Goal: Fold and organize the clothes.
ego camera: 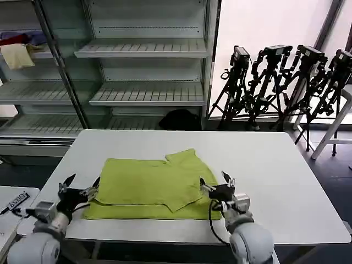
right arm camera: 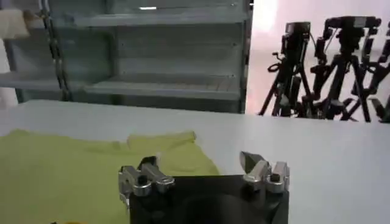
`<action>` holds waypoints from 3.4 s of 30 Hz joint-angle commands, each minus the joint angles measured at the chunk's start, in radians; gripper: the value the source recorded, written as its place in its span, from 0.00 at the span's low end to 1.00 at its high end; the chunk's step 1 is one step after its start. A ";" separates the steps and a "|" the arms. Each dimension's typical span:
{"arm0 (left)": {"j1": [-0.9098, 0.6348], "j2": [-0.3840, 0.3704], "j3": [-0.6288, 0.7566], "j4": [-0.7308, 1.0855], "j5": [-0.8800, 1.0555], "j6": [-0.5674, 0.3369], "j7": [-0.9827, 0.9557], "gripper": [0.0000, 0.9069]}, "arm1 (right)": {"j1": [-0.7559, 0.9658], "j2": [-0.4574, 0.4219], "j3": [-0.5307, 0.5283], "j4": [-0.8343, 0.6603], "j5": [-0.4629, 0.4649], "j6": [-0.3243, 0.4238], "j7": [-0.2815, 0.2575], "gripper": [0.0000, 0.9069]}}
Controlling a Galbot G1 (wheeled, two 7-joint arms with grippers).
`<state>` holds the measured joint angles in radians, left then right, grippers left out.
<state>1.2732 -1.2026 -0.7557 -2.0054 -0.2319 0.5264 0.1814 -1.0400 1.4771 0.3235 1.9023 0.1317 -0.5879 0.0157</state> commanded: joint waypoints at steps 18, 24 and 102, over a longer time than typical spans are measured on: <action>-0.539 0.134 0.277 0.643 0.042 0.050 0.136 1.00 | 0.408 0.144 -0.006 -0.581 -0.090 0.005 -0.017 1.00; -0.553 0.121 0.276 0.690 0.062 0.050 0.148 1.00 | 0.403 0.149 -0.005 -0.584 -0.099 0.005 -0.016 1.00; -0.035 0.131 -0.003 0.230 -0.191 -0.039 0.226 0.01 | -0.154 0.009 0.009 0.074 -0.079 0.006 -0.096 0.00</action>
<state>1.0835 -1.0752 -0.7070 -1.6959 -0.4056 0.5268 0.3876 -1.0680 1.5157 0.3176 1.8617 0.0597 -0.5831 -0.0677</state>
